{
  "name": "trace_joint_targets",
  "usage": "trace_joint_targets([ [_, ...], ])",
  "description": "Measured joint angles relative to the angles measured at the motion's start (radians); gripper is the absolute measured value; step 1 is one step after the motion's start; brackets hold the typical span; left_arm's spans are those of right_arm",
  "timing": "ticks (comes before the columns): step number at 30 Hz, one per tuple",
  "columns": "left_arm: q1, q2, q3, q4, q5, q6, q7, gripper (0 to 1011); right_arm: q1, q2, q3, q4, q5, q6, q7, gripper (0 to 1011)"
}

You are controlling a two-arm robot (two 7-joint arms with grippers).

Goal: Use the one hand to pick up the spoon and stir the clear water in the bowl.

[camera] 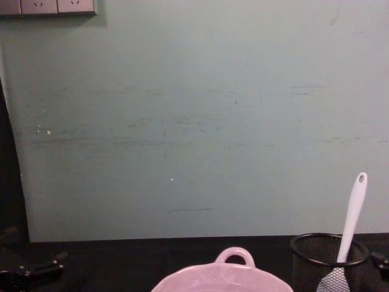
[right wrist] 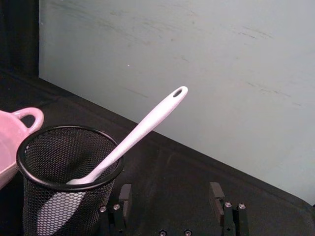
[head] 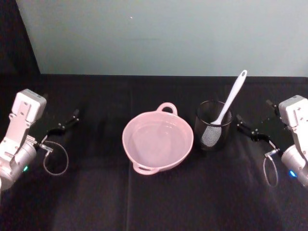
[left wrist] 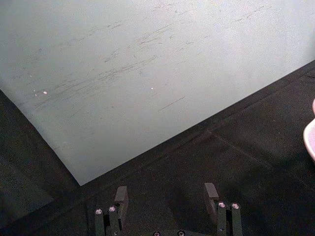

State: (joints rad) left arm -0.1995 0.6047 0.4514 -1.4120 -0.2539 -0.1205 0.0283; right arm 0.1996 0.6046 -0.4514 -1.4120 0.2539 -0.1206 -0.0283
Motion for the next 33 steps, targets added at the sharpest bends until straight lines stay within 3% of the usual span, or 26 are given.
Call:
trace_joint_targets([
  [5,0.000,0.000,0.000,0.000,0.000,0.000,0.000,1011,-0.009,0.007,0.008,-0.018,-0.014,0.007,-0.004,1003],
  [13,0.000,0.000,0.000,0.000,0.000,0.000,0.000,1011,-0.069,0.050,0.064,-0.110,-0.020,0.031,-0.016,1002],
  [16,0.000,0.000,0.000,0.000,0.000,0.000,0.000,1011,-0.095,0.059,0.100,-0.142,0.037,0.032,0.013,1002],
  [19,0.000,0.000,0.000,0.000,0.000,0.000,0.000,1011,-0.110,0.053,0.150,-0.156,0.173,0.033,0.111,1003],
  [22,0.000,0.000,0.000,0.000,0.000,0.000,0.000,1011,-0.106,0.041,0.171,-0.157,0.252,0.050,0.176,1003],
  [26,0.000,0.000,0.000,0.000,0.000,0.000,0.000,1011,-0.077,0.017,0.198,-0.152,0.377,0.111,0.284,1002],
  [29,0.000,0.000,0.000,0.000,0.000,0.000,0.000,1011,-0.057,0.004,0.210,-0.142,0.434,0.154,0.329,1003],
  [33,0.000,0.000,0.000,0.000,0.000,0.000,0.000,1011,-0.007,-0.024,0.228,-0.109,0.534,0.266,0.386,1003],
])
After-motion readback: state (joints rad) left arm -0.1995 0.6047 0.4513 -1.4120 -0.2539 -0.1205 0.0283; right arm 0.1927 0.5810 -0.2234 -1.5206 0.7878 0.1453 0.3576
